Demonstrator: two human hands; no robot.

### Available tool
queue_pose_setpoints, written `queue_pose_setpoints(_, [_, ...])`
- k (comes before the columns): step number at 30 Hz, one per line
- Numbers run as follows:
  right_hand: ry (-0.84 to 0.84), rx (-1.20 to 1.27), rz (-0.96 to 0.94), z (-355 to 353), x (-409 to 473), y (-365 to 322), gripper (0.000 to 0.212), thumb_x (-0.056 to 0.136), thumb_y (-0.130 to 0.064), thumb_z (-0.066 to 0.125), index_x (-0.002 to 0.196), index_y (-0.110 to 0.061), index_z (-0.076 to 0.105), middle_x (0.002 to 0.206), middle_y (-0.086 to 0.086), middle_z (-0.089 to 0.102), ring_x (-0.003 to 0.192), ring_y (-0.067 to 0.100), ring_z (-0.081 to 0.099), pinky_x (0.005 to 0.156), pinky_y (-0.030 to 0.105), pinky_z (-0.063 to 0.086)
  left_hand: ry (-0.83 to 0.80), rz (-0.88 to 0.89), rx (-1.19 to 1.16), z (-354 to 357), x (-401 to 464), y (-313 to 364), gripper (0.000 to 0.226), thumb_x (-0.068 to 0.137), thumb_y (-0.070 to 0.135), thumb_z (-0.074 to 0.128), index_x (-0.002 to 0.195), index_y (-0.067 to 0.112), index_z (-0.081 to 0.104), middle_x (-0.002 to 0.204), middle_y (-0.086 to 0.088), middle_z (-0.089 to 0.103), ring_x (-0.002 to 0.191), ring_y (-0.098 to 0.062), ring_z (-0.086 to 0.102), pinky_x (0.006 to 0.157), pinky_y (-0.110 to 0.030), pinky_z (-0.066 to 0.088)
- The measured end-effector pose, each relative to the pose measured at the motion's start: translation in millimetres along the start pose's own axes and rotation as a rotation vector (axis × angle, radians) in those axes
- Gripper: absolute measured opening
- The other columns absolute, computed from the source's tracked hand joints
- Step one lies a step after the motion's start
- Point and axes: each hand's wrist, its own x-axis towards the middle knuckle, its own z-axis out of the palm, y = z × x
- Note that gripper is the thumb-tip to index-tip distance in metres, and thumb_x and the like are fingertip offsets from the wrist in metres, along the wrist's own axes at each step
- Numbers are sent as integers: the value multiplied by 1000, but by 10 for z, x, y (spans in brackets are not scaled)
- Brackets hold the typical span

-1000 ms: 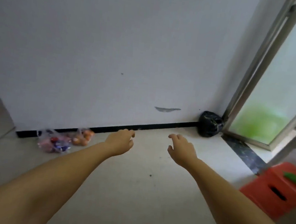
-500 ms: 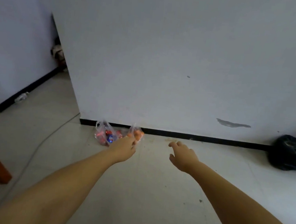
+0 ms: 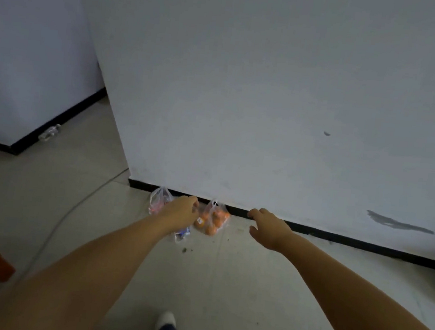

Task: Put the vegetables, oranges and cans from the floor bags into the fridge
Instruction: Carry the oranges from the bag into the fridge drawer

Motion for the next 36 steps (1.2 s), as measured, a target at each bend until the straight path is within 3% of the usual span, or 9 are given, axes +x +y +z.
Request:
queue_pose_setpoints(12, [-41, 211, 200, -231, 1866, 560, 42, 96, -25, 46, 136, -17, 41, 136, 8, 47, 118, 26, 53, 98, 37, 45, -189, 110, 37, -201, 2388, -1, 25, 91, 20, 48, 112, 12, 59, 114, -10, 63, 103, -28, 60, 85, -34, 48])
queue_pose_setpoints(16, [-131, 239, 212, -40, 2407, 778, 42, 96, -26, 46, 137, -19, 41, 137, 6, 46, 118, 25, 54, 99, 37, 45, -323, 134, 1, 96, 2941, 91, 22, 92, 20, 49, 108, 8, 60, 116, -12, 63, 102, -28, 61, 74, -24, 42])
queue_pose_setpoints(20, [-206, 254, 172, 299, 3200, 1038, 42, 96, -26, 45, 137, -19, 41, 136, 5, 47, 118, 24, 54, 98, 36, 46, -331, 75, -94, 602, 3537, -66, 35, 95, 26, 44, 123, 5, 50, 109, -12, 63, 93, -28, 62, 78, -31, 46])
queue_pose_setpoints(22, [-224, 265, 162, 595, 3607, 1155, 40, 96, -25, 45, 136, -19, 43, 135, 5, 49, 117, 22, 54, 97, 33, 46, -324, 58, -126, 959, 3856, -232, 37, 96, 22, 41, 125, -1, 48, 91, -7, 63, 78, -21, 61, 64, -26, 43])
queue_pose_setpoints(24, [-269, 293, 159, 1026, 3997, 1234, 37, 96, -24, 44, 133, -18, 46, 133, 5, 50, 116, 22, 54, 96, 31, 45, -338, 74, -89, 1432, 4162, -457, 29, 96, 15, 40, 120, 4, 54, 95, -10, 62, 82, -19, 62, 62, -18, 38])
queue_pose_setpoints(27, [-311, 308, 125, 1900, 4612, 1382, 35, 97, -23, 42, 131, -18, 49, 132, 4, 51, 116, 21, 53, 97, 31, 45, -366, 162, 8, 2327, 4674, -860, 24, 97, 16, 41, 115, 10, 56, 110, -8, 62, 96, -15, 61, 80, -18, 45])
queue_pose_setpoints(31, [-311, 300, 16, 3109, 5485, 1507, 39, 97, -16, 43, 135, -20, 46, 137, 5, 50, 121, 23, 51, 101, 36, 44, -350, 291, 164, 3559, 5516, -1466, 31, 99, 11, 38, 124, 5, 54, 128, -10, 56, 116, -21, 53, 100, -26, 37])
queue_pose_setpoints(34, [-246, 173, -123, 3841, 6094, 1621, 38, 95, -13, 47, 133, -17, 48, 135, 8, 52, 120, 24, 52, 100, 36, 44, -343, 484, 381, 4217, 6107, -1954, 30, 89, 11, 54, 118, 6, 61, 120, -13, 61, 114, -28, 55, 101, -37, 41])
queue_pose_setpoints(36, [-187, -42, -324, 4287, 6432, 1799, 39, 89, -11, 56, 128, -14, 54, 135, 8, 54, 127, 24, 49, 107, 38, 38, -277, 703, 643, 4500, 6437, -2233, 25, 75, 20, 67, 99, 15, 72, 104, -7, 69, 106, -26, 62, 99, -40, 47])
